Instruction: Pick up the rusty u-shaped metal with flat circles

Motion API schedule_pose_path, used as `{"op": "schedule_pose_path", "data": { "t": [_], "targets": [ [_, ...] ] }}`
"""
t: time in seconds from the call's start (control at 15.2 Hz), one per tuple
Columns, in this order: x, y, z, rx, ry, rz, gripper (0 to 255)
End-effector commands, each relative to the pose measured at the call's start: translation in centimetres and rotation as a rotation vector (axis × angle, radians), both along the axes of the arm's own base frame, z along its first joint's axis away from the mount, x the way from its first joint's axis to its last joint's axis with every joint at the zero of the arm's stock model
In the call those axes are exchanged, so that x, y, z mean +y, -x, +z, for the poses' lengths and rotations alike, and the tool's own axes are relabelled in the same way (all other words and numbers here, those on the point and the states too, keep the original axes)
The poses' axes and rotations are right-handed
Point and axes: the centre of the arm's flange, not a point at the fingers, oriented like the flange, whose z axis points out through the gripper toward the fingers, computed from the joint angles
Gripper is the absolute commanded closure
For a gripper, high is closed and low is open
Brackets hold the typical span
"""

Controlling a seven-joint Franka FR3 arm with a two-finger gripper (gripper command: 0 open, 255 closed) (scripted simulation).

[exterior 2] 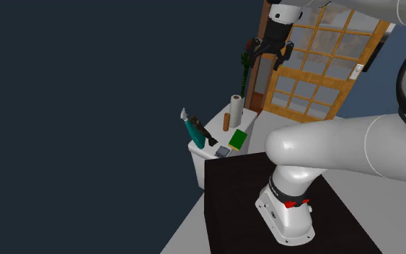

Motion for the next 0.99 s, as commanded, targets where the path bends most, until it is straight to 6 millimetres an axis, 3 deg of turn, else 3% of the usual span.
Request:
{"op": "schedule_pose_path", "data": {
  "t": [0.0, 0.92],
  "targets": [
    [0.0, 0.0, 0.0, 0.0, 0.0, 0.0, 0],
    [6.0, -7.9, -15.7, -0.014, 0.033, 0.183, 0]
  ]
}}
